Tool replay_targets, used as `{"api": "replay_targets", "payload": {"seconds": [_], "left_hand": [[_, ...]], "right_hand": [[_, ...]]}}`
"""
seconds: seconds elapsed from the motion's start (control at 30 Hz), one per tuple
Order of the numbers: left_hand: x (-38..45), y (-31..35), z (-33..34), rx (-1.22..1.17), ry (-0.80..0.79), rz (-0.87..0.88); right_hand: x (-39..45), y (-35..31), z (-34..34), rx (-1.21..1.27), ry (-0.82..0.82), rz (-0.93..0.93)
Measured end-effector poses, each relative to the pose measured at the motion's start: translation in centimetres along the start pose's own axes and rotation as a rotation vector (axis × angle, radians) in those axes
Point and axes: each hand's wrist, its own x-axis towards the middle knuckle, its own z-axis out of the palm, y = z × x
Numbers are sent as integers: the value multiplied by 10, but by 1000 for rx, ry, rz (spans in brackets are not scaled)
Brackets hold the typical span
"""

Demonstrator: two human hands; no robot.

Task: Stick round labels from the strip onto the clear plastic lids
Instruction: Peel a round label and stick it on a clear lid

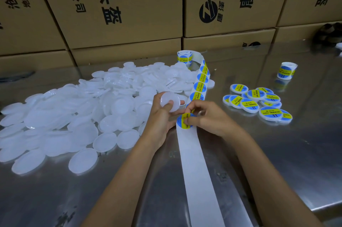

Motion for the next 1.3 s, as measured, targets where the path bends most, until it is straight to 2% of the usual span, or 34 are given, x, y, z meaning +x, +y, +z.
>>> {"api": "replay_targets", "payload": {"seconds": [0.23,0.43,0.57,0.77,1.3], "left_hand": [[0,0,-2,-117,-10,-64],[-4,4,-5,-399,-66,-125],[-5,9,-1,-512,-65,-170],[-9,12,5,-474,-101,-205],[-12,11,12,-473,-120,-202]], "right_hand": [[-1,-8,-6,568,80,84],[1,-10,-10,771,110,112],[2,-13,1,654,164,110],[1,-19,16,454,226,47],[0,-25,26,349,316,-7]]}}
